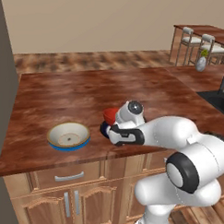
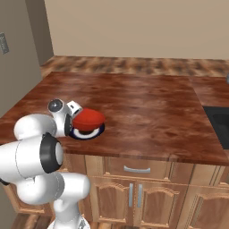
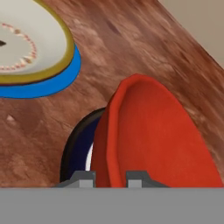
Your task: Move the bowls from the cabinet to the plates on the dining table.
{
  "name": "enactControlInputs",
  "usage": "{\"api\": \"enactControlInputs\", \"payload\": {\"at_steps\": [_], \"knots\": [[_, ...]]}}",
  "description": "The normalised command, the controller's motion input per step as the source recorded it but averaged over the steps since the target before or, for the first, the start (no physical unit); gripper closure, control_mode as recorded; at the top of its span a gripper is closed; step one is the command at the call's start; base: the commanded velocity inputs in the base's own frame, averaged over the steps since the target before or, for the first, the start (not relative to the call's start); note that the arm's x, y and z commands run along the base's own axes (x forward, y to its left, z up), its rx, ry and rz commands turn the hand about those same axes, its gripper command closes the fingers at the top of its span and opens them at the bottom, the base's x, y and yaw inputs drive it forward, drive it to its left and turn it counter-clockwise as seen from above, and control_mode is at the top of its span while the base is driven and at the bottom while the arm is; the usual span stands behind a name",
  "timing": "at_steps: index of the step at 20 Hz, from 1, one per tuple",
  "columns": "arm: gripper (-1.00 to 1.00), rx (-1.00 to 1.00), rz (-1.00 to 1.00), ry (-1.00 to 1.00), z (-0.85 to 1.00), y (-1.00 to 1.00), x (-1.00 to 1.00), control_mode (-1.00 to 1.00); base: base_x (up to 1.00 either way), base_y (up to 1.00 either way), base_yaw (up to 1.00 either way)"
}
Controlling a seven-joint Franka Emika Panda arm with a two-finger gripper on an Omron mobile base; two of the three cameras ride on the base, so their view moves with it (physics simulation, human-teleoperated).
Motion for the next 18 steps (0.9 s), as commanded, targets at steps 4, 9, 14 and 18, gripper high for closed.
{"api": "enactControlInputs", "payload": {"at_steps": [4,9,14,18], "knots": [[1.00,0.00,0.00,-0.01,-0.02,0.00,0.01,-1.00,0.00,0.00,0.00],[1.00,0.00,0.00,0.00,-0.23,0.00,0.11,-1.00,0.00,0.00,0.00],[1.00,0.00,0.00,0.00,-0.19,0.00,0.10,-1.00,0.00,0.00,0.00],[1.00,0.00,0.01,0.00,0.00,0.00,0.11,-1.00,0.00,0.00,0.00]]}}
